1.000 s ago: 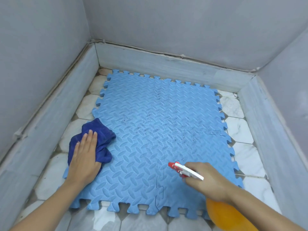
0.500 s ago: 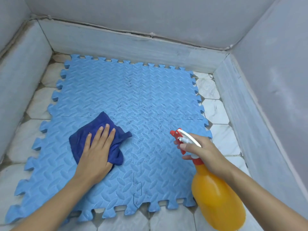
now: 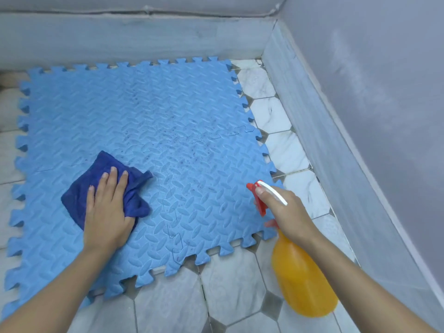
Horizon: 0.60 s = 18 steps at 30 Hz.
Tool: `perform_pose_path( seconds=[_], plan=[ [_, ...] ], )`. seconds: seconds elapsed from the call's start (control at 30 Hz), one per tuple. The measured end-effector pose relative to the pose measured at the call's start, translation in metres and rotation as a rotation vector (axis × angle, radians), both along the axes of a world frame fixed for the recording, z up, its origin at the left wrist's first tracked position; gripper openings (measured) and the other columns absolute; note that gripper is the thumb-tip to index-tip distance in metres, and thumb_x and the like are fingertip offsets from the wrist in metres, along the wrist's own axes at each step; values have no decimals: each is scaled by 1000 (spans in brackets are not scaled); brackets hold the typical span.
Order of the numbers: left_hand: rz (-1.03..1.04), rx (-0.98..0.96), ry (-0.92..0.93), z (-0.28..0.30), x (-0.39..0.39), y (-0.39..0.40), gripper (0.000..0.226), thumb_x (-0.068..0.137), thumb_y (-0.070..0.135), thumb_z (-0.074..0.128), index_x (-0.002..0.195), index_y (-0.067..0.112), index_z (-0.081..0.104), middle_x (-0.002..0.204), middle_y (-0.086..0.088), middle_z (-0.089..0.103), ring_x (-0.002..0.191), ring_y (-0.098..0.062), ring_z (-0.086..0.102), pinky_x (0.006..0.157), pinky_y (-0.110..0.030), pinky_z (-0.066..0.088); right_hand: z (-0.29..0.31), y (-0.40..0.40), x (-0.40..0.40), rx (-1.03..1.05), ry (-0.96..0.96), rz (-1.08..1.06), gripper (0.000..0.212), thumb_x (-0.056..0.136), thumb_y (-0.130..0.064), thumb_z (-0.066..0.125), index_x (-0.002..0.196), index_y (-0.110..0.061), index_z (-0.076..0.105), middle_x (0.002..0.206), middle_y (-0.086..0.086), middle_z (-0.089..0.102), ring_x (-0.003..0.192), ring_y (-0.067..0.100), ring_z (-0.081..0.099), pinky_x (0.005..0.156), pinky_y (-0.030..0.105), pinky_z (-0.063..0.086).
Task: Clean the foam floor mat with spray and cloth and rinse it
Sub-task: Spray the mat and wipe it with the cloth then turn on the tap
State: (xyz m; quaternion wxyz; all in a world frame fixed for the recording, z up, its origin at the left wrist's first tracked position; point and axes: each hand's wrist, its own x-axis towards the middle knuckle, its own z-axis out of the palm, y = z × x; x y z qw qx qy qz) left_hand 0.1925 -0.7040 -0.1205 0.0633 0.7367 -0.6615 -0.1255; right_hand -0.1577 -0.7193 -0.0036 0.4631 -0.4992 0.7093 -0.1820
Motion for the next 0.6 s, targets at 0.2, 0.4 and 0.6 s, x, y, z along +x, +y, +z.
perform_pose_path(
  seconds=[0.2, 0.4, 0.6],
  plan=[
    [-9, -58, 13, -4, 3, -6, 70, 79, 31, 36, 146, 11, 32, 157, -10, 22, 145, -26, 16, 115, -46, 8, -7, 29, -15, 12, -93, -46, 45, 97, -45, 50, 88, -9, 75, 63, 6, 57, 56, 10, 55, 57, 19, 42],
    [237, -15, 160, 6, -35, -8, 71, 86, 10, 48, 150, 11, 19, 160, -8, 7, 147, -24, 0, 115, -53, -1, 1, 59, -5, -110, -135, 156, 45, 82, -58, 56, 77, -15, 67, 79, 16, 65, 71, 14, 60, 67, 28, 40],
    [109, 20, 273, 20, -68, -28, 74, 87, 8, 41, 152, 13, 6, 160, -8, -4, 147, -22, -6, 118, -46, -3, 7, 57, -14, -253, -222, 115, 51, 95, -52, 48, 77, -8, 66, 74, 13, 62, 79, 26, 63, 81, 38, 47]
  ],
)
